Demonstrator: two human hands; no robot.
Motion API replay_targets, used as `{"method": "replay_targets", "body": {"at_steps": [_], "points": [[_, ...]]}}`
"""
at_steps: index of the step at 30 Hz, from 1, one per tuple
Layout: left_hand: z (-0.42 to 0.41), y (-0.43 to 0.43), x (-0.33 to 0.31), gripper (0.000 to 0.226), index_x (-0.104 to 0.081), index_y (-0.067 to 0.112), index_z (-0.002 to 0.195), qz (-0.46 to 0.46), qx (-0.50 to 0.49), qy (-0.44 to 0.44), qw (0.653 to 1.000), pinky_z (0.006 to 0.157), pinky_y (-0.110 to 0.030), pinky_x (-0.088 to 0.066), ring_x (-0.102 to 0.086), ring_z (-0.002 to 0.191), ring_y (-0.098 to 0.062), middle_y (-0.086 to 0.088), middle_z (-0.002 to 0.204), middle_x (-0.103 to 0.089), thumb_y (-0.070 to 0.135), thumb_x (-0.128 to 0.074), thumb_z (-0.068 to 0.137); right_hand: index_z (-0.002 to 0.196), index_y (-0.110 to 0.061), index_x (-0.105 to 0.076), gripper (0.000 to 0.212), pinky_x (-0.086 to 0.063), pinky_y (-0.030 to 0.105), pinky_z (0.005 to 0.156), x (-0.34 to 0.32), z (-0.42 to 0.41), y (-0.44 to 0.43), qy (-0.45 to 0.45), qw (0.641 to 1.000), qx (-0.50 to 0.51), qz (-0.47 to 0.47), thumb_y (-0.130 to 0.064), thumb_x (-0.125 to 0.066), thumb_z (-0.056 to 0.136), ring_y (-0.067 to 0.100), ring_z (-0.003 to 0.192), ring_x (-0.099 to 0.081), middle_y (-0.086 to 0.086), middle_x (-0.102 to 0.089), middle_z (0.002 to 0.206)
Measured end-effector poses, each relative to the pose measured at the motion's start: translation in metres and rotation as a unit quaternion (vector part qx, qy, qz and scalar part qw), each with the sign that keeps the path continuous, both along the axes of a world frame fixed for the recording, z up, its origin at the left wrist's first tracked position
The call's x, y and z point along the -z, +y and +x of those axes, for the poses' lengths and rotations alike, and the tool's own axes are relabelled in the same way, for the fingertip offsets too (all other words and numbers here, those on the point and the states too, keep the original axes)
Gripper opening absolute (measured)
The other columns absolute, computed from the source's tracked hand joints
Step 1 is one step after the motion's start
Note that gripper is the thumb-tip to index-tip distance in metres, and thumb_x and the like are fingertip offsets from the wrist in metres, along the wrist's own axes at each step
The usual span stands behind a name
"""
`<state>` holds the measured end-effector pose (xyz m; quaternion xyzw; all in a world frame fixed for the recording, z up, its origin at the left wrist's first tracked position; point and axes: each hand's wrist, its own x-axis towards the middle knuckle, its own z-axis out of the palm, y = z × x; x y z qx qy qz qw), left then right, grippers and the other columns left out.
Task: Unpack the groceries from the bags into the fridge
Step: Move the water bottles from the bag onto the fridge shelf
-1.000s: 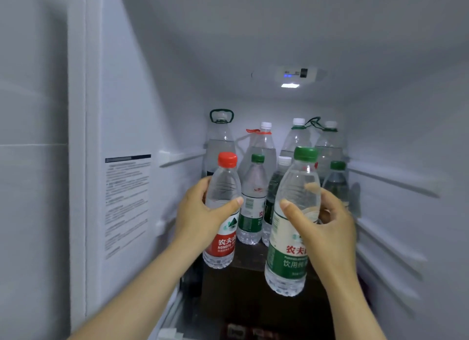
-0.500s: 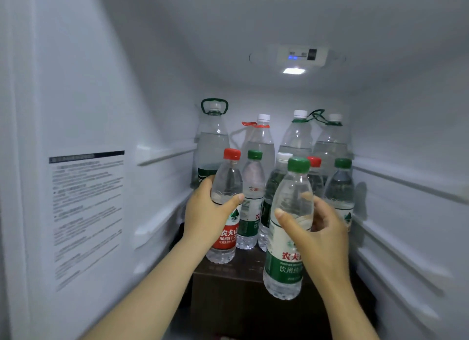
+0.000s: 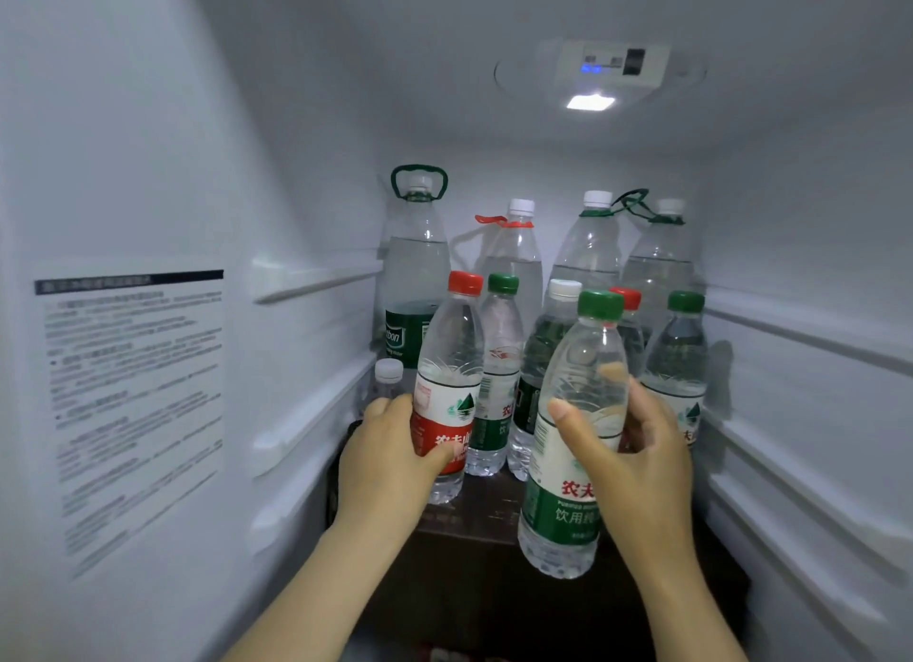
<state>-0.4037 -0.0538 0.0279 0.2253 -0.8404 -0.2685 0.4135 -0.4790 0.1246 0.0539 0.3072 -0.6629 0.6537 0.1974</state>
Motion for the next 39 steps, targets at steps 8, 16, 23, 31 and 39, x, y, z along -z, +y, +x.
{"method": "replay_targets", "body": {"at_steps": [8, 16, 23, 31, 39], "points": [[-0.015, -0.006, -0.002, 0.044, -0.058, 0.016, 0.113, 0.002, -0.024, 0.024, 0.999, 0.077, -0.025, -0.041, -0.056, 0.096, -0.018, 0.001, 0.105, -0.049, 0.034, -0.075, 0.077, 0.11, -0.04, -0.065, 0.052, -0.056, 0.043, 0.086, 0.001, 0.001, 0.0, 0.0, 1.0, -0.009, -0.006, -0.058, -0.073, 0.062, 0.008, 0.102, -0.061, -0.008, -0.061, 0.112], [-0.024, -0.012, 0.002, 0.048, -0.057, 0.015, 0.115, -0.003, -0.032, 0.037, 0.999, 0.08, -0.028, -0.044, -0.056, 0.099, -0.019, -0.004, 0.113, -0.052, 0.037, -0.075, 0.077, 0.105, -0.045, -0.065, 0.05, -0.055, 0.04, 0.088, 0.001, 0.004, -0.001, -0.006, 1.0, -0.012, -0.021, -0.061, -0.07, 0.057, 0.004, 0.101, -0.061, -0.011, -0.059, 0.11], [-0.033, -0.011, 0.006, 0.042, -0.057, 0.014, 0.114, -0.008, -0.03, 0.058, 0.998, 0.08, -0.022, -0.037, -0.054, 0.103, -0.019, -0.005, 0.115, -0.052, 0.032, -0.073, 0.08, 0.109, -0.047, -0.064, 0.053, -0.053, 0.045, 0.091, 0.005, 0.001, -0.001, 0.007, 1.0, -0.005, -0.013, -0.066, -0.07, 0.06, 0.009, 0.107, -0.06, -0.011, -0.061, 0.116], [-0.034, -0.009, 0.015, 0.054, -0.054, 0.014, 0.118, -0.017, -0.039, 0.072, 0.997, 0.088, -0.031, -0.045, -0.051, 0.107, -0.021, -0.003, 0.114, -0.048, 0.035, -0.077, 0.075, 0.106, -0.045, -0.064, 0.044, -0.053, 0.041, 0.091, 0.001, 0.004, 0.0, 0.011, 1.0, 0.017, -0.01, -0.055, -0.075, 0.064, 0.003, 0.104, -0.059, -0.013, -0.058, 0.111], [-0.034, 0.011, 0.019, 0.031, -0.056, 0.019, 0.101, -0.045, 0.088, 0.109, 0.989, 0.082, -0.032, -0.05, -0.051, 0.092, -0.011, 0.008, 0.097, -0.052, 0.031, -0.074, 0.079, 0.103, -0.041, -0.065, 0.041, -0.057, 0.04, 0.081, 0.002, -0.018, 0.019, 0.009, 0.995, 0.1, 0.016, -0.058, -0.075, 0.067, 0.009, 0.098, -0.062, -0.011, -0.06, 0.11]]}}
